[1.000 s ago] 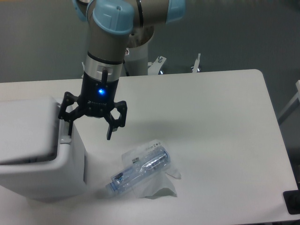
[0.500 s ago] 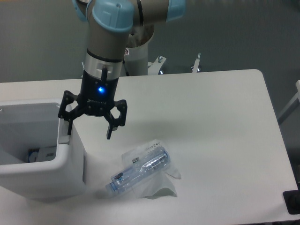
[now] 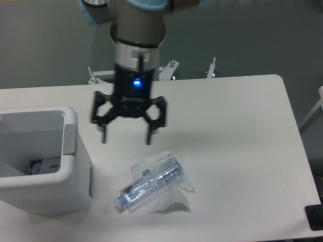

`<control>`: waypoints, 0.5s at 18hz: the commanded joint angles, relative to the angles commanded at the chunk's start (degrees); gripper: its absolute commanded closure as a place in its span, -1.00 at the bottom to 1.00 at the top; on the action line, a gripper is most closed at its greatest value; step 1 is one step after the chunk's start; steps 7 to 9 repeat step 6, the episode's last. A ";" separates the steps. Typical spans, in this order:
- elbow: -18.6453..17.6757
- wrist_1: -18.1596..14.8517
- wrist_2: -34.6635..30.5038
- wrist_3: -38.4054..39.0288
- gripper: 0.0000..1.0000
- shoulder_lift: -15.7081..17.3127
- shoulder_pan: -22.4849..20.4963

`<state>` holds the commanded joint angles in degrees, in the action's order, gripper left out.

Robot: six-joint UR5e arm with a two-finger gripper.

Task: Open the trash can
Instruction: 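Raise the gripper up and away from the opened trash can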

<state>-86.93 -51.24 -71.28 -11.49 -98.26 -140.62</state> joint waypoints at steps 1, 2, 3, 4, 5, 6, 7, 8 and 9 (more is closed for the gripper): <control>0.00 0.00 -1.31 -1.76 -1.00 -0.09 -0.62; 0.09 0.00 -3.41 -3.69 -1.00 -0.09 -1.06; -0.17 -0.09 -5.69 -5.97 -1.00 -0.18 -1.58; -0.52 -0.18 -7.37 -8.35 -1.00 -0.18 -2.29; -0.79 -0.09 -8.26 -10.20 -1.00 -0.26 -2.90; -0.79 -0.09 -8.44 -11.43 -1.00 -0.44 -3.69; -0.79 -0.09 -8.44 -11.43 -1.00 -0.44 -3.69; -0.79 -0.09 -8.44 -11.43 -1.00 -0.44 -3.69; -0.79 -0.09 -8.44 -11.43 -1.00 -0.44 -3.69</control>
